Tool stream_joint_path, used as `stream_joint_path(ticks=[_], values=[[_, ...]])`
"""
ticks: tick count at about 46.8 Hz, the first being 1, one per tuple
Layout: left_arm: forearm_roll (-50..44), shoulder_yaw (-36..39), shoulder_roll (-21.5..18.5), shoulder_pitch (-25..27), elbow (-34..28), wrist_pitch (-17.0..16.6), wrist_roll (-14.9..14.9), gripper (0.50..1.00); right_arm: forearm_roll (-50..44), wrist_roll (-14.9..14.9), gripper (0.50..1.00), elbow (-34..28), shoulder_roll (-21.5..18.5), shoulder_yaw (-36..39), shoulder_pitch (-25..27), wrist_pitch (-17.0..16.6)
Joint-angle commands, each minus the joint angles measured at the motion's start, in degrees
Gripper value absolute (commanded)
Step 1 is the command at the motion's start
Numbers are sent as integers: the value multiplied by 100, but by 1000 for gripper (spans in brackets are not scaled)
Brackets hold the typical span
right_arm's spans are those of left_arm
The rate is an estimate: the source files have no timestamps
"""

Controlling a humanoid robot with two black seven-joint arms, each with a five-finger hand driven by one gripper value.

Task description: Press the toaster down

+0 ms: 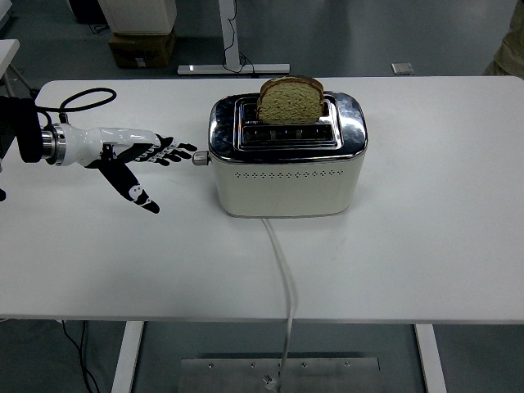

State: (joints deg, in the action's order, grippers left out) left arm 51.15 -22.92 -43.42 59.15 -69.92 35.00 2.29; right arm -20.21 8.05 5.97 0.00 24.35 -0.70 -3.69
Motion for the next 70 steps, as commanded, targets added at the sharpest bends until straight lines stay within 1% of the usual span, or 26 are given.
stream_joint_path(ticks=[1,17,26,53,70], values=[[0,-2,27,0,5,0,8,1000,-1,-5,1000,0,0,0,0,0],[9,7,45,8,22,0,0,1000,-1,-5,1000,0,0,0,0,0],[150,7,159,-18,75,0,0,1000,-1,3,998,0,0,0,0,0],[150,7,176,-141,84,0,0,1000,-1,-5,1000,0,0,0,0,0],[150,-2,247,-220,321,0,8,1000,-1,3,1000,0,0,0,9,-9]])
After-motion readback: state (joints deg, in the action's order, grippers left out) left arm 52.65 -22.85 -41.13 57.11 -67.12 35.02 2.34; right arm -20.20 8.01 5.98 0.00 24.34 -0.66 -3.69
